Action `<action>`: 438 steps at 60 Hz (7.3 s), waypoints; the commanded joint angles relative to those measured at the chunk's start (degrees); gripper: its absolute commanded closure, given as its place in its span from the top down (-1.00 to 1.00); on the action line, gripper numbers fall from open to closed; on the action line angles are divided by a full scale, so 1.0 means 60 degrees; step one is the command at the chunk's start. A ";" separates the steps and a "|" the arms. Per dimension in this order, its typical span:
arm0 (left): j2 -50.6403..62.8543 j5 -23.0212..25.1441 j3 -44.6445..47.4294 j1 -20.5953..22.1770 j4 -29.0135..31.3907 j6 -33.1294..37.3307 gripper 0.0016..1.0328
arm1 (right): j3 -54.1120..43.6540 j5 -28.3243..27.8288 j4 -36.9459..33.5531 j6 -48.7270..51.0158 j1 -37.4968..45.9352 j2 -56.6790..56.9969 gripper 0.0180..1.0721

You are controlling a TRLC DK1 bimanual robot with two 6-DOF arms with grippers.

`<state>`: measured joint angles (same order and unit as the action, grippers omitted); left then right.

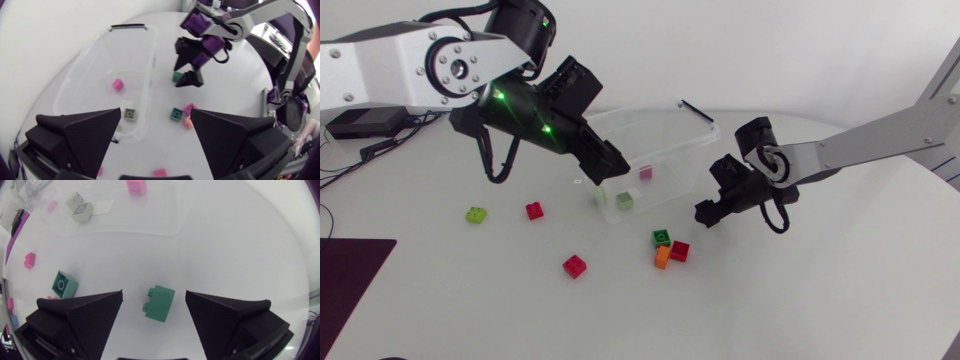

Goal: Pick up the duplo bricks and place them in the container

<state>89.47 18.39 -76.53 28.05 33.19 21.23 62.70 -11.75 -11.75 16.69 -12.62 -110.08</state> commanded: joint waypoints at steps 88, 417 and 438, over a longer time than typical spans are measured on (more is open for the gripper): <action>0.2095 -0.1762 0.1300 -0.0779 -0.3452 0.1925 -0.12 | -0.0738 -0.0049 0.0215 0.0441 0.0155 0.0330 0.73; -0.4277 -0.0399 0.6413 -0.1658 0.2818 0.8487 0.88 | 0.5913 0.1226 -0.0942 -0.0892 -0.1427 -0.0916 -0.20; -0.4687 -0.0385 0.7233 -0.1131 0.3536 0.9322 0.88 | 0.5766 0.1416 -0.0957 -0.0950 -0.1236 -0.0593 0.86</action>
<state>61.80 15.22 -35.66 20.23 53.32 74.74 98.72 -3.31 -16.80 10.70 -20.73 -116.57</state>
